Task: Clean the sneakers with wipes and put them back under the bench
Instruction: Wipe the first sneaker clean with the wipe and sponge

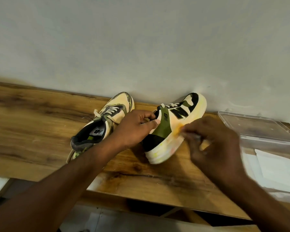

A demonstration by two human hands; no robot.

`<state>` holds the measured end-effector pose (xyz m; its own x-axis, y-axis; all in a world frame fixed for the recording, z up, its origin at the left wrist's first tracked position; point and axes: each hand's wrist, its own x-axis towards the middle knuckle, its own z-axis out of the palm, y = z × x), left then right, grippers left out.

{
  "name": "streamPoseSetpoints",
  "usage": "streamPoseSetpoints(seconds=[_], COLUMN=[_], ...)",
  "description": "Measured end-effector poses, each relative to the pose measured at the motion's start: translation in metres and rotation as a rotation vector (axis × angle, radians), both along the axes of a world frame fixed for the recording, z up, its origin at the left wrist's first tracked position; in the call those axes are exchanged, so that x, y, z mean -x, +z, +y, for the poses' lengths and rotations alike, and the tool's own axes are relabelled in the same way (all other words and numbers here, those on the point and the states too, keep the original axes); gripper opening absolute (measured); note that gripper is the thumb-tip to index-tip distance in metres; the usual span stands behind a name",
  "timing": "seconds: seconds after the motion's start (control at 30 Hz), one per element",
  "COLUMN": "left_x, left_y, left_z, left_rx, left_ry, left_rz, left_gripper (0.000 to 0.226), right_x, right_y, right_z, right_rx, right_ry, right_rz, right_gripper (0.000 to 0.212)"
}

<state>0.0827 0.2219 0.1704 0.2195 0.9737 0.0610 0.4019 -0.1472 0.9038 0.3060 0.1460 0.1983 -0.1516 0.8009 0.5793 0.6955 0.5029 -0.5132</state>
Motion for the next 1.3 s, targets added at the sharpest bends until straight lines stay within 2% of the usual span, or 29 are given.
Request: streamPoseSetpoints(seconds=[0.1,0.23,0.37,0.43,0.6,0.7,0.8,0.97,1.2,1.3], left_x=[0.001,-0.003,-0.006,-0.005,-0.003,-0.006,-0.006,-0.003,-0.005,-0.004], left_y=[0.000,-0.002,-0.001,-0.002,-0.004,-0.008,-0.011,-0.011,-0.012,-0.013], left_z=[0.002,0.000,-0.002,-0.001,0.003,0.003,0.005,0.010,0.011,0.013], left_rx=[-0.021,-0.047,-0.082,-0.084,-0.059,-0.076,-0.073,-0.004,-0.046,-0.050], left_ry=[0.020,0.010,0.009,-0.003,-0.023,-0.013,-0.008,-0.027,-0.033,-0.029], left_rz=[0.030,0.067,0.116,0.079,0.051,0.056,0.020,-0.033,-0.046,-0.056], left_gripper=[0.029,0.035,0.051,0.051,0.052,0.056,0.052,0.034,0.023,0.022], right_x=[-0.019,-0.002,0.017,0.019,0.012,0.006,0.020,0.038,0.011,0.028], right_y=[0.011,-0.006,-0.015,-0.017,-0.020,-0.018,-0.019,-0.025,-0.021,-0.023], right_z=[0.009,-0.001,-0.007,-0.006,0.006,0.015,0.005,-0.016,0.016,0.007], right_rx=[0.014,0.114,0.116,0.104,0.169,0.203,0.153,0.097,0.094,0.041], right_ry=[-0.132,0.014,0.091,0.083,0.010,-0.063,0.003,0.200,-0.056,0.025], right_rz=[0.104,0.024,-0.064,-0.035,0.063,0.139,0.100,-0.095,0.074,0.037], right_gripper=[0.017,0.016,0.011,0.012,0.028,0.023,0.017,0.018,0.020,0.018])
